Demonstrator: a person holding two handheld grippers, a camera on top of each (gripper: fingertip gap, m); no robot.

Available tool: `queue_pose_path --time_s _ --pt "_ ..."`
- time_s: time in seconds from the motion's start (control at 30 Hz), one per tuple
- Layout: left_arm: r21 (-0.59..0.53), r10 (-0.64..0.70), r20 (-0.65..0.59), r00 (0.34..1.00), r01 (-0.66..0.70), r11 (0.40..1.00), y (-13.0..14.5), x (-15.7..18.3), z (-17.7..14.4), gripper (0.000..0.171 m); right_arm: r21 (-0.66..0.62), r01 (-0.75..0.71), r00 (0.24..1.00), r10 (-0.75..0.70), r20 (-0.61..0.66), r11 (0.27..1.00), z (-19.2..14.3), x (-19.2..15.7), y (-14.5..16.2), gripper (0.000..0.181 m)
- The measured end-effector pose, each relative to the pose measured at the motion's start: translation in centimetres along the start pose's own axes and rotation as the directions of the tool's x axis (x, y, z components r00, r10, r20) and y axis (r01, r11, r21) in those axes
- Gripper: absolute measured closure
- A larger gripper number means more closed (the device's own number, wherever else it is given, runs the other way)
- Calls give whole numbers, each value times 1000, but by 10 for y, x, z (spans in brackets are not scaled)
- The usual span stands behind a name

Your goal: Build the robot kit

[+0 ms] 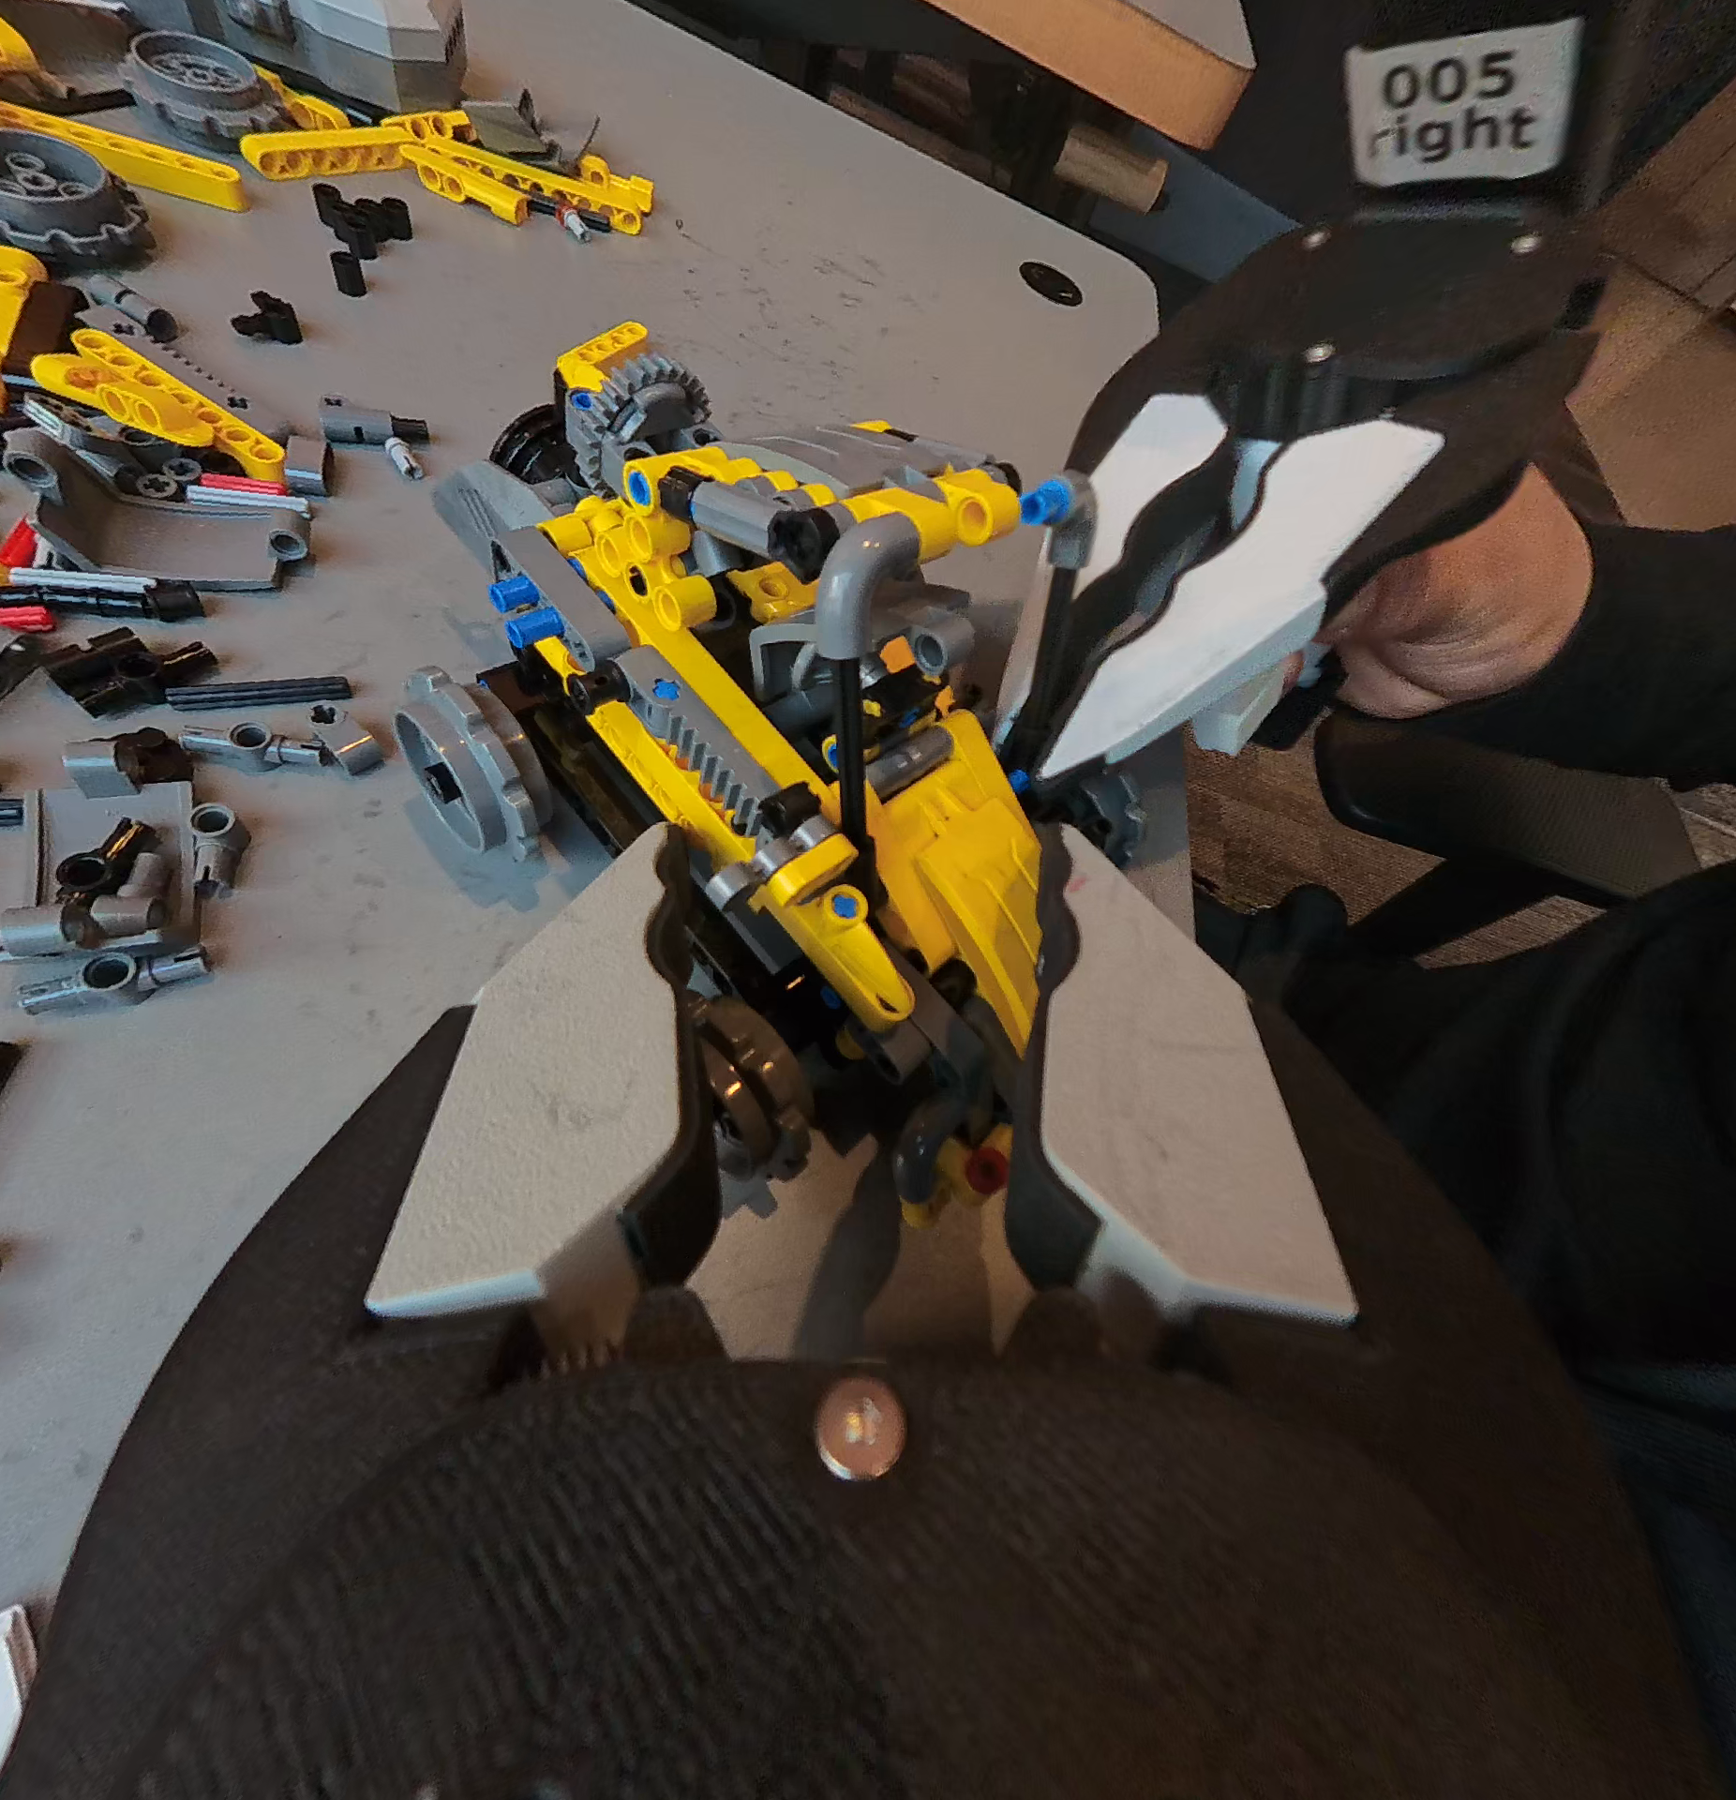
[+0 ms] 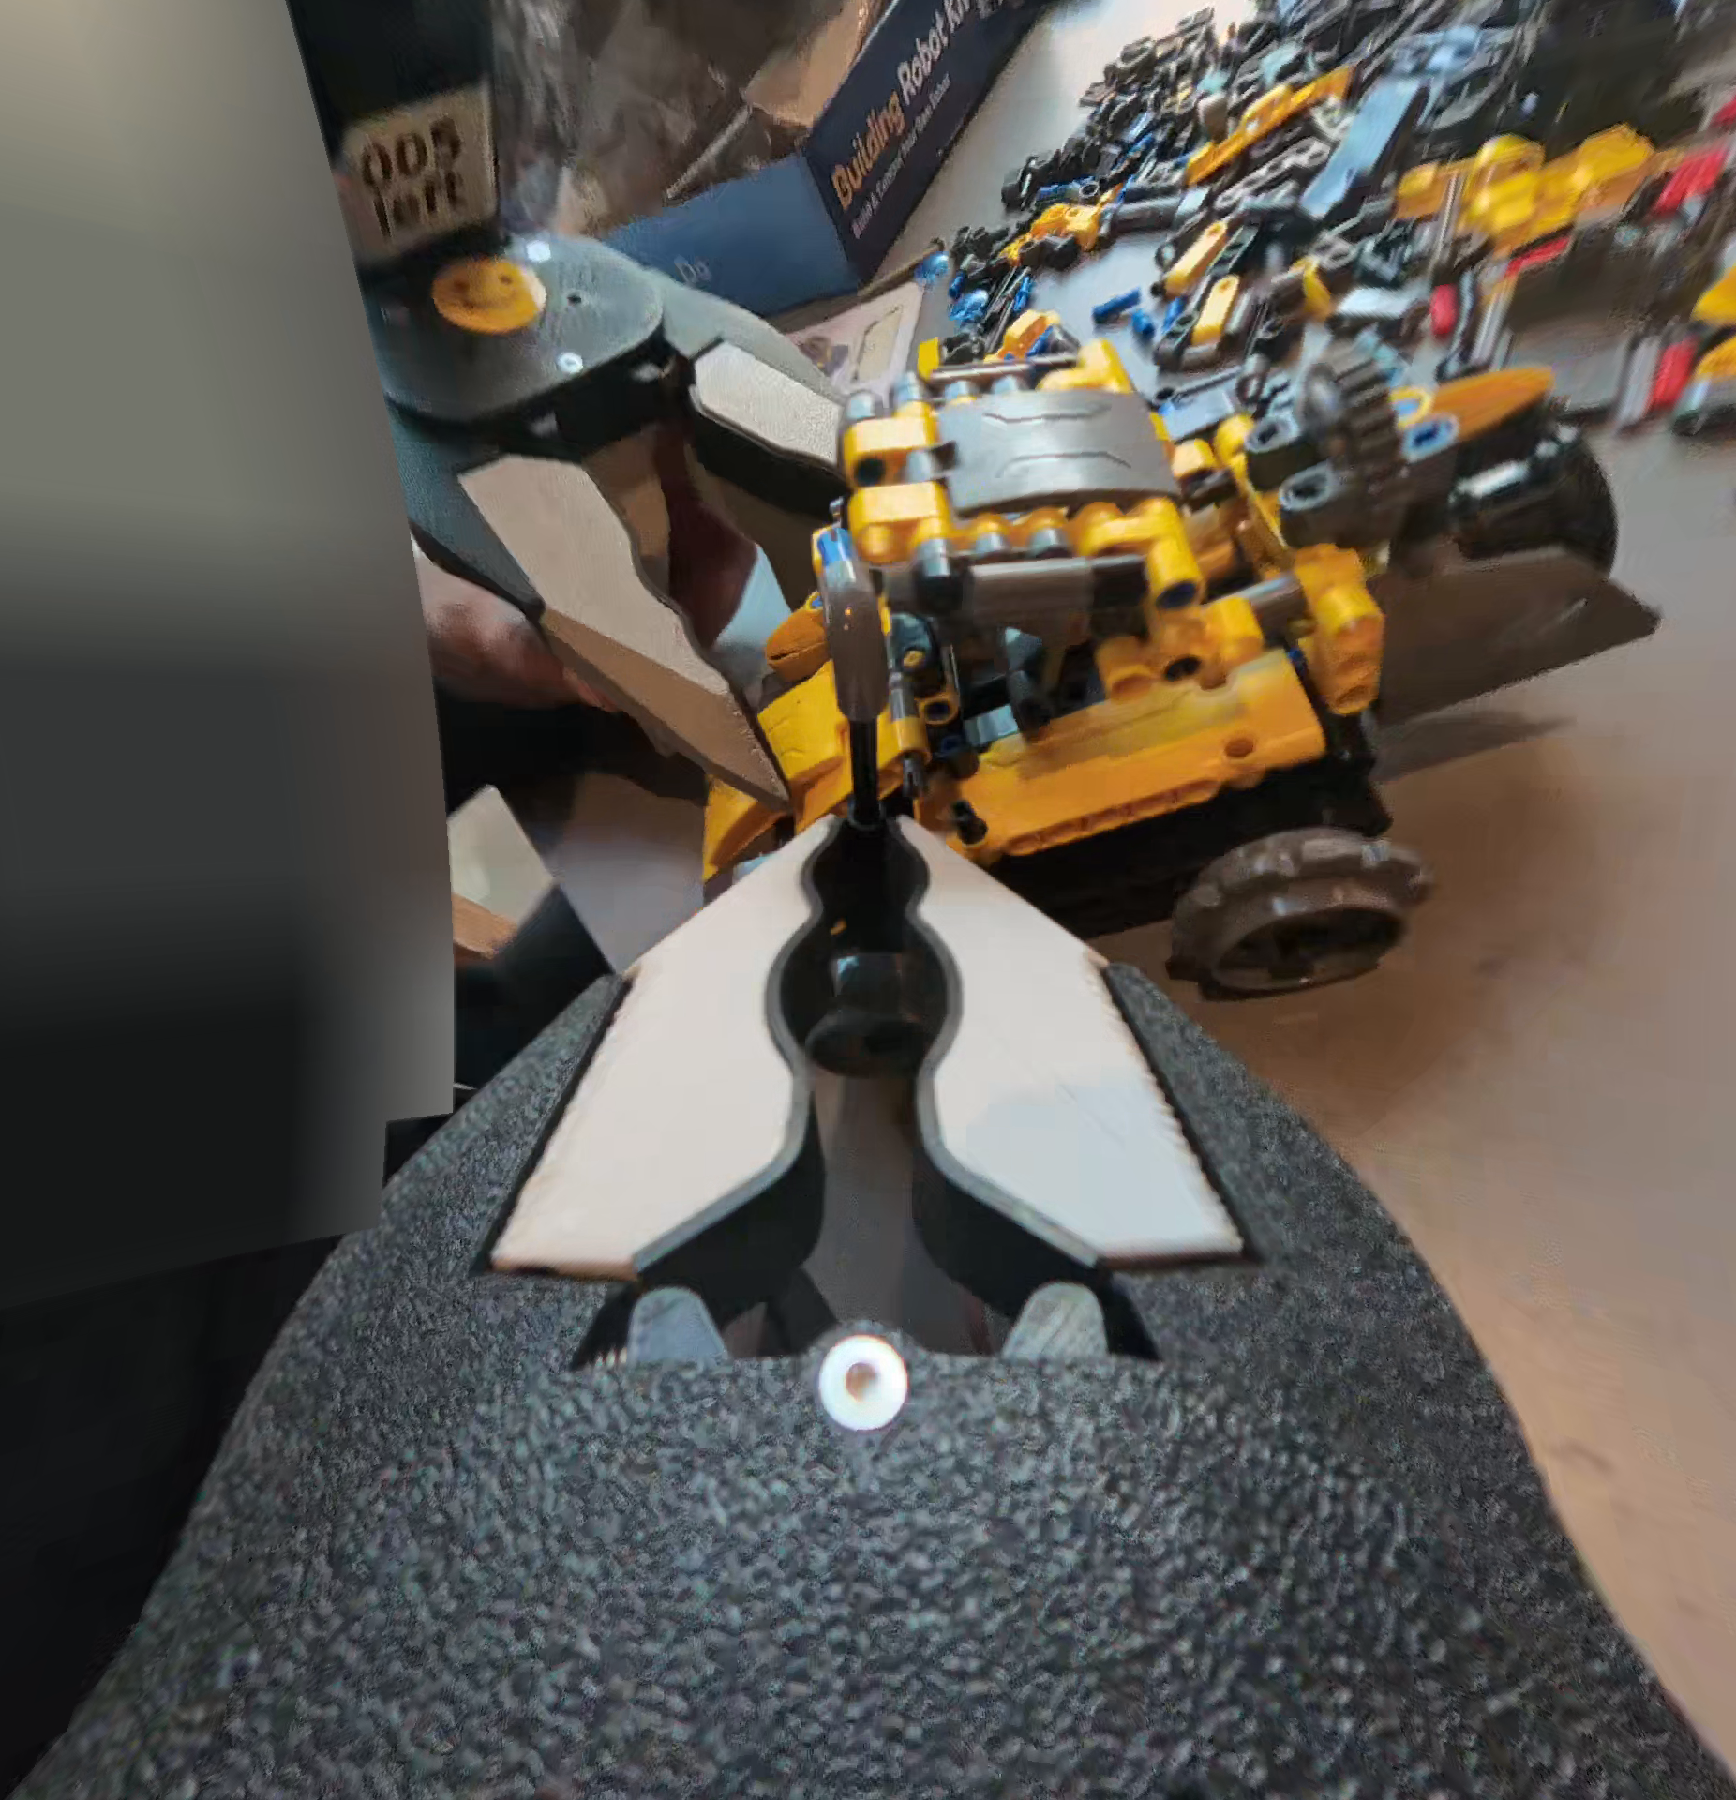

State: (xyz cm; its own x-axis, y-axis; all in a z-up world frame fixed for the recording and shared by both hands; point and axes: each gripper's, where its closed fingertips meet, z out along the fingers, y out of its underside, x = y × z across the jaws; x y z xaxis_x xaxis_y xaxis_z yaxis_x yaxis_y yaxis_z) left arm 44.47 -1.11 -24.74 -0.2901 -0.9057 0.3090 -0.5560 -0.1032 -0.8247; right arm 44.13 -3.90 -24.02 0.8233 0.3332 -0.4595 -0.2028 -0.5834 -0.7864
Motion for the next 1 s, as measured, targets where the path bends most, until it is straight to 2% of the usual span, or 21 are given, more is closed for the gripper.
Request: queue_pose_path --time_s 0.1,0.17,0.23,0.27,0.37,0.47,0.5,0.6,0.73,0.87,1.0 --pt "-1 2 0 1000 -2 1000 0 0 0 102 24 -96 994 94 54 995 0 -1 0 175" --pt "-2 7 7 1000 -7 1000 0 0 1 102 16 63 997 -62 -50 998 1 1 1 175" --pt "2 -2 8 1000 2 1000 -1 -2 0 102 -62 320 920 -325 -217 945 0 2 -1 175" --pt "2 -2 9 1000 2 1000 -1 -2 0 102 -83 388 881 -396 -258 918 1 2 -2 175" --pt "2 1 15 1000 -1 1000 -1 -2 1 102 -62 411 870 -412 -270 909 2 1 -4 176" --pt "5 -4 25 1000 4 1000 -1 -4 0 102 -77 477 817 -474 -328 876 5 2 -6 175" --pt "5 -4 26 1000 4 1000 -1 -4 0 102 -46 452 839 -442 -318 891 5 2 -6 175" --pt "4 -2 25 1000 2 1000 -1 -4 0 102 91 181 974 -166 -152 979 4 2 -5 174" --pt "2 1 10 1000 -1 1000 -1 -2 1 102 139 3 1000 -2 -12 990 3 0 -4 174" --pt "3 -3 5 1000 3 1000 -1 -2 1 103 148 63 997 -56 -52 987 2 0 -3 174" --pt "6 -8 -4 1000 8 1000 -1 -1 1 102 154 54 998 -50 -29 987 0 -1 -3 174"
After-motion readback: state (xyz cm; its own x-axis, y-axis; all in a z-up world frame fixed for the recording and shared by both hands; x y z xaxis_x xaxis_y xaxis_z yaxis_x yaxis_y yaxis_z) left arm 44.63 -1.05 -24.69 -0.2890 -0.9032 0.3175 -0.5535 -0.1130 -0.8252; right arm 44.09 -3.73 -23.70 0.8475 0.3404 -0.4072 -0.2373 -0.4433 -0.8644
